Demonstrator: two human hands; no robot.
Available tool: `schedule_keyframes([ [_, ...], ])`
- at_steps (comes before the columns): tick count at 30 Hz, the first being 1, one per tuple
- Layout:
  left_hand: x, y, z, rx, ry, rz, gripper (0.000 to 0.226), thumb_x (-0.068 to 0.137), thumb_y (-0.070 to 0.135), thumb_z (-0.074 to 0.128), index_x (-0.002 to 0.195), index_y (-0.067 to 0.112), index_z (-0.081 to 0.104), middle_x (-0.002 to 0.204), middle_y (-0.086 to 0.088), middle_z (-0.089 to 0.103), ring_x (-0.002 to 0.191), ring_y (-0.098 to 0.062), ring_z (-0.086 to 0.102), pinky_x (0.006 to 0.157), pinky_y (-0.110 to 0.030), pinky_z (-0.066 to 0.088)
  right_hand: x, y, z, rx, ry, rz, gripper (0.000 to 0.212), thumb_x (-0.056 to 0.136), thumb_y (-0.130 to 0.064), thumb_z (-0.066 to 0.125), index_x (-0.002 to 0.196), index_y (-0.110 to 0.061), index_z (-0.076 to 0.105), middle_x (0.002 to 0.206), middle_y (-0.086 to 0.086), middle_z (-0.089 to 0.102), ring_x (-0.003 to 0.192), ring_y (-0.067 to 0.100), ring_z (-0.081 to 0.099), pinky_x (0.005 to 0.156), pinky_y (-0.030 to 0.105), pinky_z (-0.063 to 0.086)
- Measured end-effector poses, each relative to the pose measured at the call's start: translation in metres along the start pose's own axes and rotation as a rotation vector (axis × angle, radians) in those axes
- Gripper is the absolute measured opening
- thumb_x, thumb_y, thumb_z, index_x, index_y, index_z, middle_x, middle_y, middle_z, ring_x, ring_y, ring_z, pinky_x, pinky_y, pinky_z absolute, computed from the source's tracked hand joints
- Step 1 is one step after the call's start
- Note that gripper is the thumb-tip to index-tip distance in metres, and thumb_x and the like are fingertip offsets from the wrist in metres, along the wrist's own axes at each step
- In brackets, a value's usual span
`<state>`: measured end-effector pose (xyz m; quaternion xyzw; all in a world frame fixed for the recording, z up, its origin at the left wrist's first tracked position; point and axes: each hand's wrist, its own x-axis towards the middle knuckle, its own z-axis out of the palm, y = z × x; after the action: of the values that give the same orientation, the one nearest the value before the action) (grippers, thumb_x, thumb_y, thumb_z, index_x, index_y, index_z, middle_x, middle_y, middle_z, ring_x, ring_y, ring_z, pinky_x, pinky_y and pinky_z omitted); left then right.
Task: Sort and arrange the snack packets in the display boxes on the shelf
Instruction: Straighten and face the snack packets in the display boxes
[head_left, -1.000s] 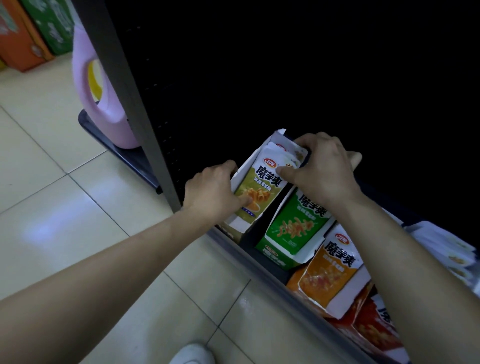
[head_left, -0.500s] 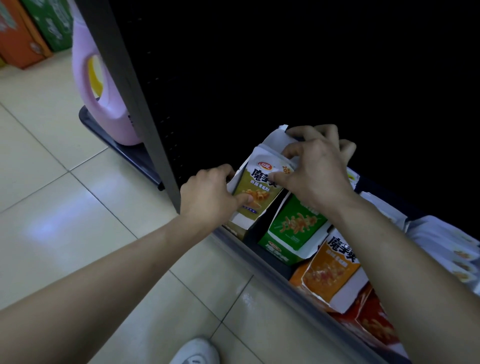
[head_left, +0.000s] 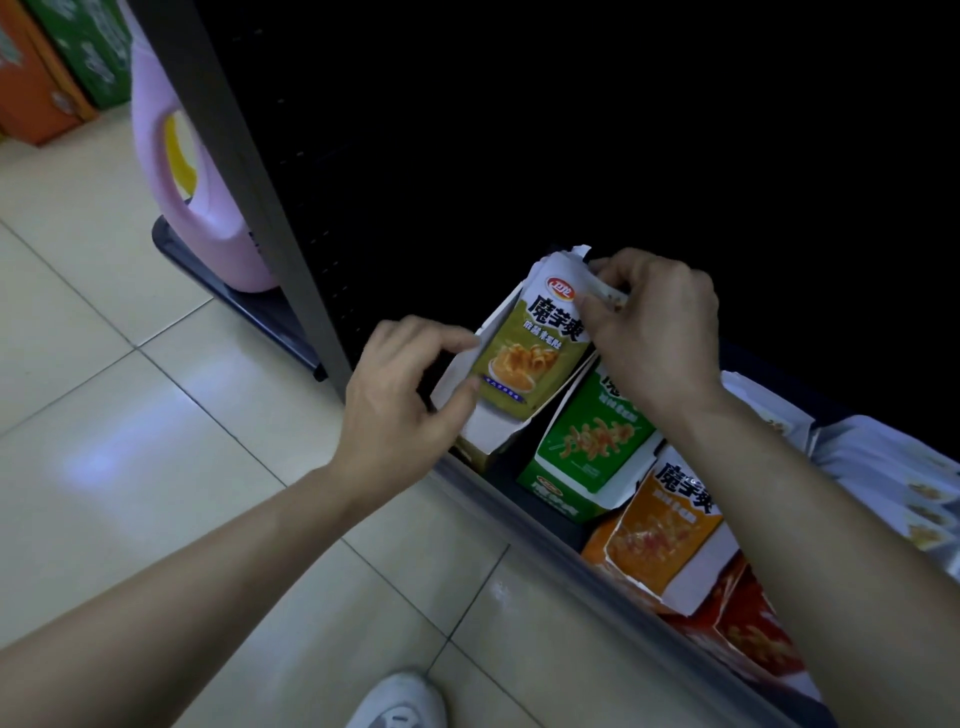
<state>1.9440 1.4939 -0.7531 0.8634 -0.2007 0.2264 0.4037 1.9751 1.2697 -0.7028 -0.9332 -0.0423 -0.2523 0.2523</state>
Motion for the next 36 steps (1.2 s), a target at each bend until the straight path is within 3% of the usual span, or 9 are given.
schedule_keyframes([
  [3, -0.009, 0.005, -0.005, 0.23, -0.259, 0.082, 0.04, 0.094, 0.042, 0.047, 0.124, 0.029, 0.07, 0.127, 0.014, 0.067, 0.135, -0.025, 0.043, 0.103, -0.045, 0.027, -0.002, 0.002, 0.001, 0.016, -0.022, 0.006, 0.015, 0.089, -0.023, 0.068, 0.088, -0.008, 0.067, 0.079, 0.012, 0.068, 0.073, 0.031, 0.061, 0.06, 0.039, 0.045],
  [7, -0.004, 0.015, 0.001, 0.319, -0.541, -0.05, 0.064, 0.091, 0.056, 0.021, 0.146, 0.039, 0.05, 0.149, 0.018, 0.051, 0.149, -0.021, 0.019, 0.112, -0.046, 0.01, 0.0, 0.007, 0.002, 0.127, -0.099, 0.022, 0.025, 0.088, -0.039, 0.061, 0.093, -0.015, 0.067, 0.094, 0.006, 0.07, 0.084, 0.029, 0.061, 0.079, 0.054, 0.05],
  [11, 0.011, 0.016, 0.006, 0.344, -0.673, -0.102, 0.08, 0.081, 0.068, 0.01, 0.156, 0.044, 0.026, 0.158, 0.02, 0.036, 0.145, -0.017, 0.015, 0.111, -0.044, 0.014, 0.001, 0.019, -0.004, 0.224, -0.293, 0.028, 0.061, 0.077, -0.075, 0.055, 0.119, -0.031, 0.06, 0.113, -0.006, 0.065, 0.106, 0.022, 0.061, 0.093, 0.053, 0.046],
  [13, 0.017, 0.016, 0.005, 0.355, -0.71, -0.121, 0.088, 0.076, 0.075, 0.008, 0.158, 0.044, 0.019, 0.162, 0.023, 0.026, 0.146, -0.017, 0.015, 0.109, -0.042, 0.02, 0.001, 0.023, -0.008, 0.223, -0.326, 0.025, 0.079, 0.071, -0.081, 0.058, 0.135, -0.037, 0.048, 0.129, -0.012, 0.058, 0.122, 0.021, 0.056, 0.1, 0.053, 0.044],
  [17, 0.023, 0.017, 0.009, 0.405, -0.702, -0.048, 0.091, 0.077, 0.08, 0.006, 0.158, 0.041, 0.022, 0.161, 0.02, 0.03, 0.139, -0.018, 0.027, 0.102, -0.039, 0.032, -0.003, 0.021, -0.007, 0.169, -0.234, -0.007, 0.066, 0.079, -0.051, 0.065, 0.139, -0.03, 0.049, 0.127, -0.015, 0.054, 0.125, 0.025, 0.054, 0.098, 0.057, 0.045],
  [21, 0.018, 0.006, 0.018, 0.262, -0.621, -0.109, 0.087, 0.08, 0.081, 0.019, 0.156, 0.04, 0.029, 0.151, 0.014, 0.048, 0.11, -0.009, 0.034, 0.082, -0.031, 0.035, 0.001, 0.021, -0.002, 0.181, -0.225, -0.027, 0.044, 0.087, -0.03, 0.067, 0.13, -0.025, 0.06, 0.127, -0.005, 0.057, 0.121, 0.026, 0.055, 0.095, 0.058, 0.045],
  [25, 0.011, 0.009, 0.02, 0.228, -0.598, -0.122, 0.088, 0.08, 0.083, 0.024, 0.156, 0.038, 0.03, 0.155, 0.015, 0.044, 0.107, -0.009, 0.034, 0.081, -0.026, 0.034, 0.011, 0.021, -0.004, 0.266, -0.28, -0.06, 0.044, 0.087, -0.044, 0.057, 0.129, -0.033, 0.062, 0.121, -0.015, 0.053, 0.118, 0.022, 0.054, 0.095, 0.054, 0.047],
  [31, -0.011, 0.033, 0.025, 0.455, -0.553, -0.012, 0.086, 0.09, 0.081, 0.011, 0.159, 0.03, 0.027, 0.162, 0.0, 0.034, 0.121, -0.029, 0.041, 0.09, -0.043, 0.049, 0.014, 0.02, -0.012, 0.175, -0.282, -0.094, 0.062, 0.084, -0.056, 0.052, 0.142, -0.033, 0.049, 0.128, -0.018, 0.049, 0.128, 0.022, 0.049, 0.103, 0.051, 0.043],
  [36, -0.013, 0.033, 0.031, 0.523, -0.517, -0.002, 0.085, 0.09, 0.079, 0.024, 0.154, 0.026, 0.04, 0.153, -0.001, 0.048, 0.12, -0.031, 0.045, 0.085, -0.044, 0.052, 0.001, 0.013, -0.025, -0.019, -0.098, -0.05, 0.051, 0.083, -0.044, 0.064, 0.128, -0.022, 0.063, 0.11, -0.008, 0.061, 0.113, 0.024, 0.047, 0.085, 0.032, 0.025],
])
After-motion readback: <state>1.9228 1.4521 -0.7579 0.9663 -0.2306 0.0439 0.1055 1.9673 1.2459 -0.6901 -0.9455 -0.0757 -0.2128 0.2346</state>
